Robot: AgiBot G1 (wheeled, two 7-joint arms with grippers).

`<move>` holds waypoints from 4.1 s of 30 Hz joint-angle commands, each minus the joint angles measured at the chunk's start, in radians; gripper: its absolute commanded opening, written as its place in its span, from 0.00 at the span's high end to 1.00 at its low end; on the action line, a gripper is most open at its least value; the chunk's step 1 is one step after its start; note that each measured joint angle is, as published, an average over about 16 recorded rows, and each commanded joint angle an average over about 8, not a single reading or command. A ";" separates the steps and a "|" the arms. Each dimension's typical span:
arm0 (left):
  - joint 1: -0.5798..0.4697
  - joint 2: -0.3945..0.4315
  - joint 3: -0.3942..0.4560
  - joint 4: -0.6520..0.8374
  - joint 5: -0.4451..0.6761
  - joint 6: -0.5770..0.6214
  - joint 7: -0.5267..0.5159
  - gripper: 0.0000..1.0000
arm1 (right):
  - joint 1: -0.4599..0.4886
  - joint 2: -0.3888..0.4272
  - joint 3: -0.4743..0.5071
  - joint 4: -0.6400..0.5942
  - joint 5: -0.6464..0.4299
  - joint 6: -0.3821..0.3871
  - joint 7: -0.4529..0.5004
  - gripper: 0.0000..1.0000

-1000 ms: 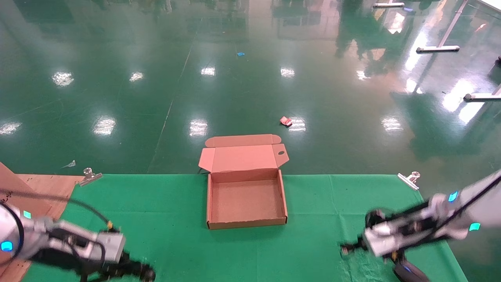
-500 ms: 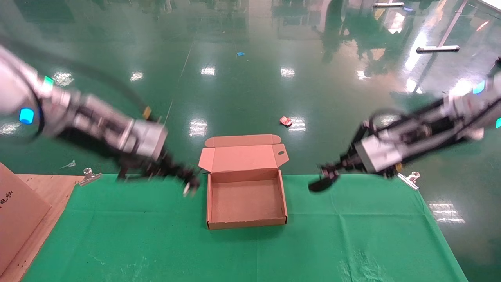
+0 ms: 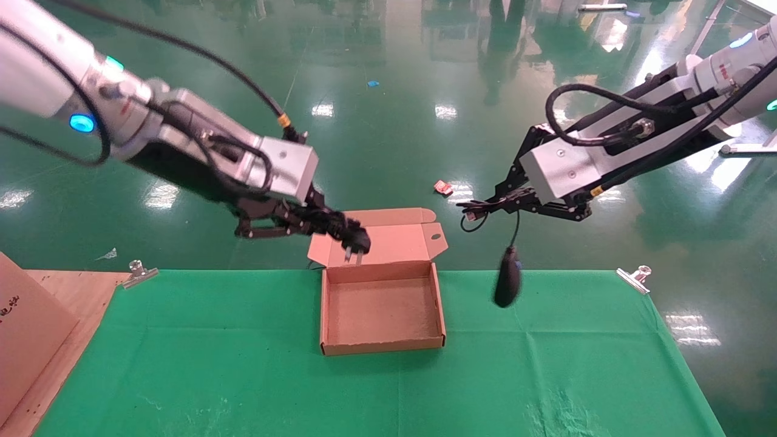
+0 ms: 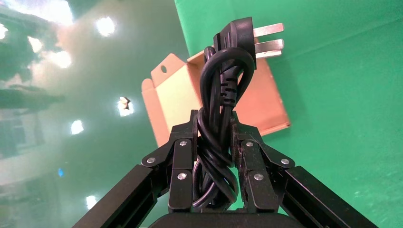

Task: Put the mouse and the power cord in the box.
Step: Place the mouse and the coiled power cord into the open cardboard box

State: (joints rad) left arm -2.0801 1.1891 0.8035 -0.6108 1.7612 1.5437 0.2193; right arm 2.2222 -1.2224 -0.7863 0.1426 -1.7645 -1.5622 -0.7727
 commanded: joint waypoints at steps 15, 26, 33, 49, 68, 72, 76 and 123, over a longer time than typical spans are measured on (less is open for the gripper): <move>0.403 0.004 -0.042 -0.313 0.101 -0.628 -0.076 1.00 | -0.049 0.043 -0.005 -0.024 0.041 -0.022 -0.042 1.00; 0.609 0.167 0.003 -0.140 0.176 -1.026 -0.091 1.00 | -0.116 0.100 -0.005 -0.054 0.072 -0.021 -0.096 1.00; 0.632 0.183 0.123 -0.048 0.057 -1.151 -0.064 1.00 | -0.129 0.131 -0.006 -0.068 0.086 -0.022 -0.121 1.00; 0.605 0.179 0.279 0.006 -0.265 -1.130 0.049 0.00 | -0.155 0.119 -0.015 -0.083 0.092 -0.010 -0.138 1.00; 0.539 0.161 0.309 0.100 -0.554 -1.068 0.139 0.00 | -0.133 0.048 -0.020 -0.079 0.101 0.005 -0.106 1.00; 0.526 0.091 0.262 0.091 -0.651 -0.939 0.146 0.00 | -0.130 -0.005 -0.020 -0.075 0.102 0.039 -0.083 1.00; 0.549 -0.045 0.178 0.025 -0.789 -0.730 0.202 0.00 | -0.140 -0.075 -0.021 -0.071 0.102 0.092 -0.056 1.00; 0.806 -0.648 -0.035 -0.356 -1.118 -0.491 0.260 0.00 | -0.538 -0.150 -0.503 0.451 0.323 0.895 0.338 0.00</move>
State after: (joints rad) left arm -1.2743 0.5406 0.7685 -0.9670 0.6432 1.0532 0.4796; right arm 1.6844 -1.3718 -1.2887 0.5942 -1.4413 -0.6675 -0.4341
